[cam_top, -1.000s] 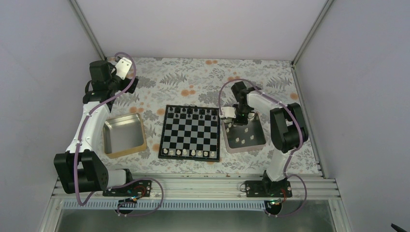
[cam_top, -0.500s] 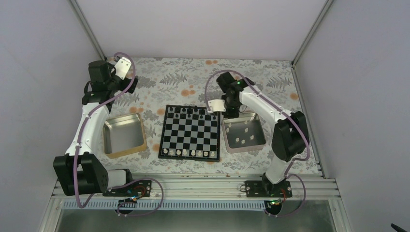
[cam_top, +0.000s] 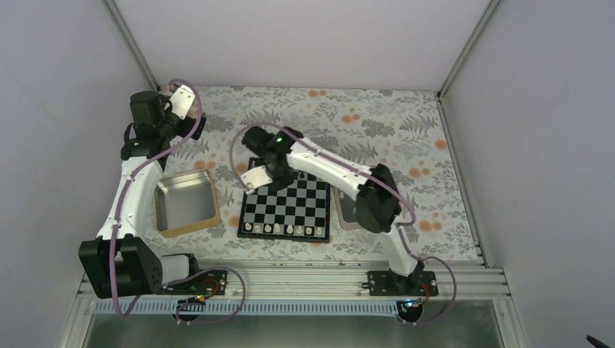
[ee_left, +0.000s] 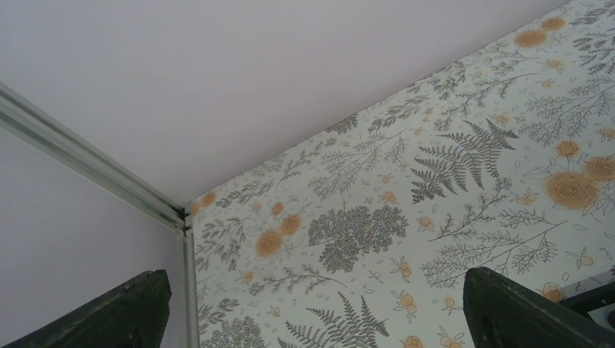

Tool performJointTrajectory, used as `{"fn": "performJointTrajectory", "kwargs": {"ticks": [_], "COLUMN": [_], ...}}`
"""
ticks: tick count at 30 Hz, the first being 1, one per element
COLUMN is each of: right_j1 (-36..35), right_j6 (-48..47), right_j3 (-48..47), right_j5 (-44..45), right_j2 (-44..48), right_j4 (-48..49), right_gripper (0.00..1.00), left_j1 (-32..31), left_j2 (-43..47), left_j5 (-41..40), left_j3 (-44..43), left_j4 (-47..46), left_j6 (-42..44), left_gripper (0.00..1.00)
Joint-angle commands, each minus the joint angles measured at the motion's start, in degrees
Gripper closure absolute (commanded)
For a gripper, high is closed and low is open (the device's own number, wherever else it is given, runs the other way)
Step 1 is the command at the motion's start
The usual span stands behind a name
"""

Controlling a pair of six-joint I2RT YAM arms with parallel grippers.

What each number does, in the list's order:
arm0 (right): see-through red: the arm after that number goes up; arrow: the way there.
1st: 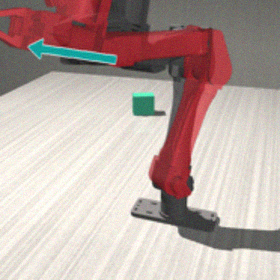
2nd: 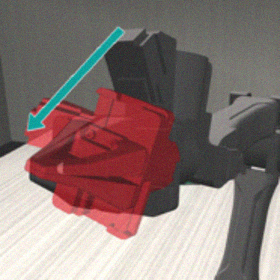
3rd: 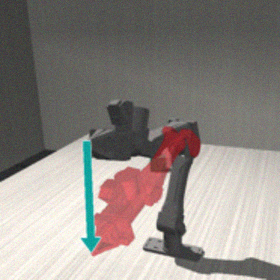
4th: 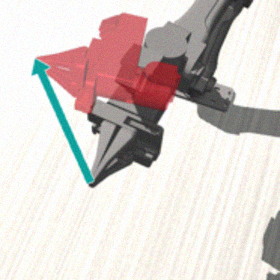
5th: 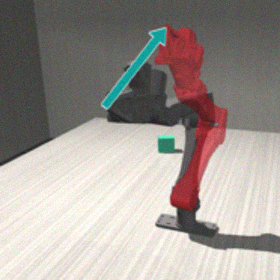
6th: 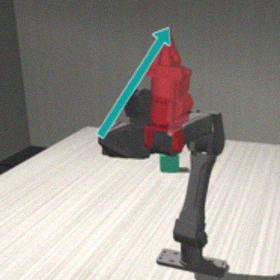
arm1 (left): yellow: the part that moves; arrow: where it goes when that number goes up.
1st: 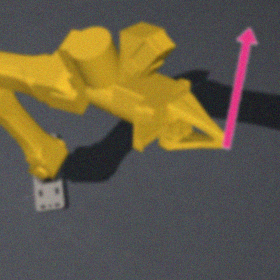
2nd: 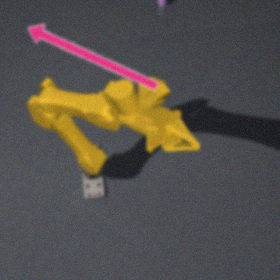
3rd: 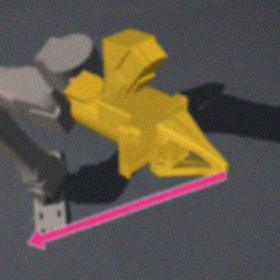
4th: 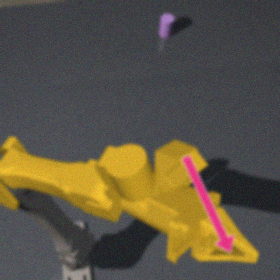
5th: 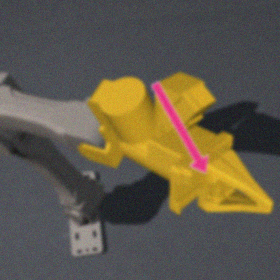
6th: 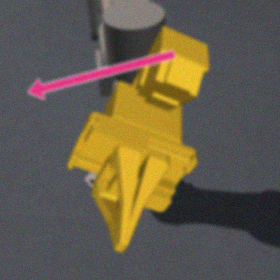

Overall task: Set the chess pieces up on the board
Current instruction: Place the chess piece on the chessboard.

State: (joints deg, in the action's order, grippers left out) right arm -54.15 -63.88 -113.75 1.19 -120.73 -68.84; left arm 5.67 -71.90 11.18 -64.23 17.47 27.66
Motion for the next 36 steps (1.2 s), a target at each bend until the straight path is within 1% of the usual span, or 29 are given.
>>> {"fn": "performJointTrajectory", "kwargs": {"ticks": [1, 6, 10, 18, 31, 34, 36], "right_j1": [-4.4, -7.7, -9.5, -11.3, -11.9, -11.9, -11.9], "right_j6": [-2.9, -4.7, -5.2, -6.2, -6.5, -6.4, -6.2], "right_j3": [-5.7, -8.8, -8.9, -8.9, -8.8, -8.7, -8.4], "right_j5": [-1.0, -2.3, -4.1, -8.1, -11.0, -11.1, -10.7], "right_j2": [-5.8, -10.2, -11.5, -12.4, -14.8, -14.9, -14.7], "right_j4": [-0.6, -0.5, -0.5, 0.7, 2.0, 2.0, 2.7], "right_gripper": [0.96, 0.96, 0.96, 0.96, 0.96, 0.93, 0.9], "left_j1": [0.4, 0.4, 0.3, 0.4, 0.4, 0.4, 0.4], "left_j2": [1.4, 1.2, 1.1, 1.4, 1.4, 1.4, 1.3], "left_j5": [1.2, 1.6, 1.7, 1.7, 1.5, 1.6, 1.6], "left_j3": [-0.9, -0.7, -0.4, -0.4, 0.0, 0.1, 0.1], "left_j4": [-0.7, -0.9, -1.1, -1.1, -1.3, -1.4, -1.4], "left_j6": [-0.5, -0.5, -0.4, -0.4, -0.3, -0.2, -0.2], "left_gripper": [0.0, 0.0, 0.0, 0.0, 0.0, 0.0, 0.0]}}
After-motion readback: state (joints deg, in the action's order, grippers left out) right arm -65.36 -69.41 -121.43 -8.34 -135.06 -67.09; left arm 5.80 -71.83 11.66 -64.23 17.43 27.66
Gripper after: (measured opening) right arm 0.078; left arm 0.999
